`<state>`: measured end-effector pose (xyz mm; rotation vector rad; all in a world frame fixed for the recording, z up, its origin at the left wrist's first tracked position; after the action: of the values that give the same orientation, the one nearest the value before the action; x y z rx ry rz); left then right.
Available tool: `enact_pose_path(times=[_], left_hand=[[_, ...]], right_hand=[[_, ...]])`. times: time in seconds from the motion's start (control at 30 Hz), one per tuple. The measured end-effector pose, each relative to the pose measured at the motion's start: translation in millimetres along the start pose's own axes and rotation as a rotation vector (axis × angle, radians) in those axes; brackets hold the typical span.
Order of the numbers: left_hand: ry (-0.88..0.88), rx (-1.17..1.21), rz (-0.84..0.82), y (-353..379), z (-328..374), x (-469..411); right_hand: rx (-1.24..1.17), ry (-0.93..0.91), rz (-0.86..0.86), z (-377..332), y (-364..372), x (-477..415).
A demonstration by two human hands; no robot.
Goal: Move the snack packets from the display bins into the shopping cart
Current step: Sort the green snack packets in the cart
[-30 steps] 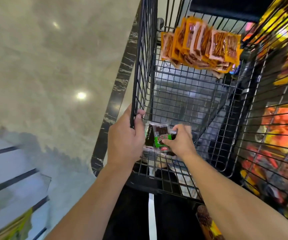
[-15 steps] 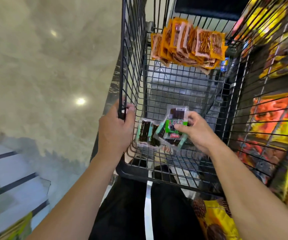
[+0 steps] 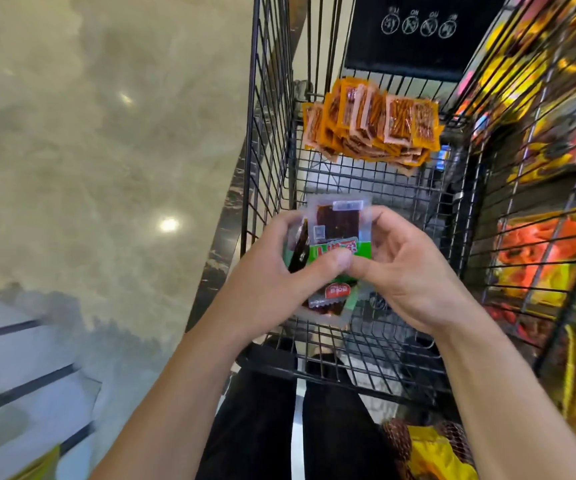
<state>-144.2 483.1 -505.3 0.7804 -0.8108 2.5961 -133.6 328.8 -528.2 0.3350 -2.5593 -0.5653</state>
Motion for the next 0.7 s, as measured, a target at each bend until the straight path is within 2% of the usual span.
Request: enact_pose_path(times=[0.1, 0.27, 0.4, 0.47, 0.53, 0.6, 0.7], left_hand=[[-0.054, 0.165, -0.061, 0, -13, -2], [-0.071, 0.106, -0.067, -7, -20, 1], [-0.078, 0.115, 0.034, -26, -31, 5], [-0.097, 0.125, 0.115, -42, -42, 6], [-0.106, 0.187, 0.215, -60, -54, 7], [-0.102, 0.287, 0.295, -72, -64, 8], [-0.075, 0.357, 0.294, -75, -71, 4]], right_hand=[[0.058, -0.062, 0.04, -6, 8, -1], [0.16, -0.067, 0.071, 5, 13, -4], [0.194, -0.059, 0.101, 10, 5, -17], [0.216, -0.003, 0.164, 33, -18, -33], [0.414, 0.103, 0.185, 74, -40, -48], [0.64, 0.249, 0.123, 124, -52, -58], [0.974, 0.396, 0.014, 185, -57, -66]])
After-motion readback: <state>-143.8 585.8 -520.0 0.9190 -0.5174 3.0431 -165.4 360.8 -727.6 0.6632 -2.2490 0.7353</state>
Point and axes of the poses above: each hand's wrist, its own x-axis away from the middle knuckle, its own y-axis out of the palm, z = x × y, the point moved 10 cm from there along -x, towards the middle knuckle, and after that the axes turned 9 degrees about -x, right-handed, at the moved point
